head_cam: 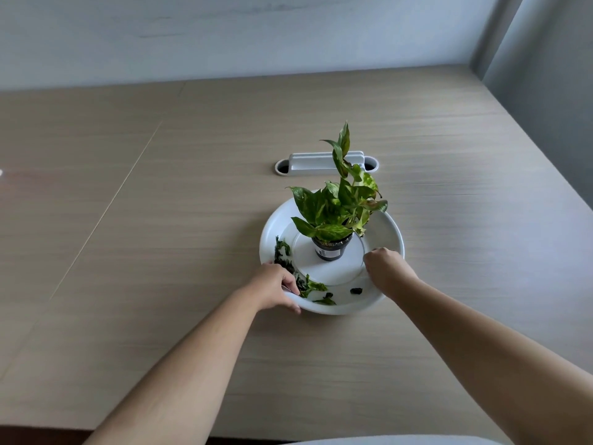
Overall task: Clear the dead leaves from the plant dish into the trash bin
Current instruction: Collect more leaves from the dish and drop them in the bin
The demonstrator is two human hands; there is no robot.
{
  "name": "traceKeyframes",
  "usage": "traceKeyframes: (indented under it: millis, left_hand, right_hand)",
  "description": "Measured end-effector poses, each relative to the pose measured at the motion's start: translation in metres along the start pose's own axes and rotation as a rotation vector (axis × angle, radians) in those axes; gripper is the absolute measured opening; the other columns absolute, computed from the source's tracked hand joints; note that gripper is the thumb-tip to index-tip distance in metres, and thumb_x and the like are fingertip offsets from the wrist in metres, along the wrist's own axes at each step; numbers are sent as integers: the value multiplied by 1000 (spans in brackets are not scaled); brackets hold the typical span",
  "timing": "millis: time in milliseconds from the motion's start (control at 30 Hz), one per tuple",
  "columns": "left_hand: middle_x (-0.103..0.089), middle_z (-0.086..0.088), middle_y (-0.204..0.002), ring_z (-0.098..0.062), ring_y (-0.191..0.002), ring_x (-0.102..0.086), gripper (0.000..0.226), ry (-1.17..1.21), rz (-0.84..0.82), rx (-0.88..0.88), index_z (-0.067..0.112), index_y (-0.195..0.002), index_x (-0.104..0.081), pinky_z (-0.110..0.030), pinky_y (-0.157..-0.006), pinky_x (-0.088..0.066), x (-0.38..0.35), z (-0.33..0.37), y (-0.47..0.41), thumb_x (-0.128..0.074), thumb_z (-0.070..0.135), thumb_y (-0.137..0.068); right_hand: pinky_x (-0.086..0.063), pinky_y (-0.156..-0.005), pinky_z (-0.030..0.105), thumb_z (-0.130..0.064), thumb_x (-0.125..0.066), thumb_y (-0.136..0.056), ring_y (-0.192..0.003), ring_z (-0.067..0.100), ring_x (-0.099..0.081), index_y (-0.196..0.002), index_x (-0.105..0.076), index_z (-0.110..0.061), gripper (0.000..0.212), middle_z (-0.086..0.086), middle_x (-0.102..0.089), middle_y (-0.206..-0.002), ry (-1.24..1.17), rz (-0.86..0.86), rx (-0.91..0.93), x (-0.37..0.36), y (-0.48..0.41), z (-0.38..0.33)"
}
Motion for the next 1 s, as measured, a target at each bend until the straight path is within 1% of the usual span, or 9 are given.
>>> traceKeyframes:
  millis: [167, 267, 333, 433, 600, 733, 800, 867, 1000]
  left_hand:
    - [-72, 3, -92, -13, -100, -49, 38, 20, 28, 9, 18, -86, -77, -32, -91, -47, 0, 0, 3, -90, 32, -53]
    - [-73, 0, -91, -14, -93, -61, 38, 57, 46, 15, 16, -84, -77, -27, -86, -51, 0, 0, 3, -91, 30, -51]
    - [-72, 0, -91, -15, -92, -63, 39, 49, 48, 21, 16, -85, -77, -26, -84, -51, 0, 0, 3, -91, 30, -51]
    - [-68, 3, -91, -15, -98, -57, 40, 40, 51, 24, 19, -86, -77, -27, -88, -49, -1, -2, 3, -91, 33, -51]
    - [-69, 3, -102, -15, -104, -51, 43, -97, 48, -26, 24, -92, -73, -32, -94, -45, 2, -2, 3, -87, 41, -55]
    - [-73, 0, -101, -17, -98, -63, 39, -137, 75, -33, 16, -92, -73, -31, -115, -21, 21, -6, 3, -86, 35, -60]
    - [-73, -1, -101, -18, -100, -62, 39, -130, 94, -27, 15, -92, -75, -29, -106, -35, 26, -7, 4, -86, 34, -60]
    - [-73, -1, -101, -16, -96, -61, 38, -137, 101, -35, 15, -92, -75, -27, -86, -46, 24, -4, 6, -86, 33, -61]
    - [-71, -3, -95, -14, -82, -58, 38, -180, 93, -91, 14, -87, -73, -25, -70, -44, 7, 8, 11, -82, 42, -64]
  right_hand:
    - [-55, -74, 35, 8, -49, -77, -79, 26, -60, -84, -68, -7, 25, 11, -67, -93, -172, 10, -21, 0, -3, 2]
    - [-53, -70, 28, 6, -61, -78, -79, 20, -61, -86, -71, -6, 19, 9, -68, -92, -263, 4, 11, 0, -2, -9]
    - [-53, -70, 25, 5, -61, -79, -82, 21, -64, -90, -71, -6, 18, 9, -67, -91, -258, -20, 51, -3, 2, -19]
    - [-56, -79, 33, 1, -59, -79, -90, 24, -65, -96, -70, -8, 22, 9, -68, -100, -201, -51, 82, -8, 4, -25]
    - [-50, -70, 32, -8, -62, -76, -85, 23, -58, -97, -65, -13, 22, 5, -63, -100, -31, -96, 97, -16, 5, -29]
    - [-45, -61, 27, 3, -62, -70, -74, 23, -56, -78, -66, -10, 16, 3, -56, -82, -55, -112, 80, -19, 3, -34]
    - [-45, -60, 26, 7, -52, -72, -75, 27, -62, -67, -62, -16, 25, 4, -58, -77, -79, -111, 61, -21, 1, -35]
    - [-44, -59, 25, 7, -48, -74, -71, 26, -61, -63, -59, -19, 29, 10, -63, -79, -114, -101, 32, -21, 0, -33]
    - [-52, -63, 27, 6, -47, -74, -73, 26, -64, -60, -64, -17, 32, 10, -70, -83, -189, -59, -10, -14, 1, -24]
Point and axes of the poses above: each hand's wrist, its own y-axis away from the middle knuckle, its own x-axis out of the back of the hand, z = x × y, the point moved 7 cm from there along -y, towards the middle knuckle
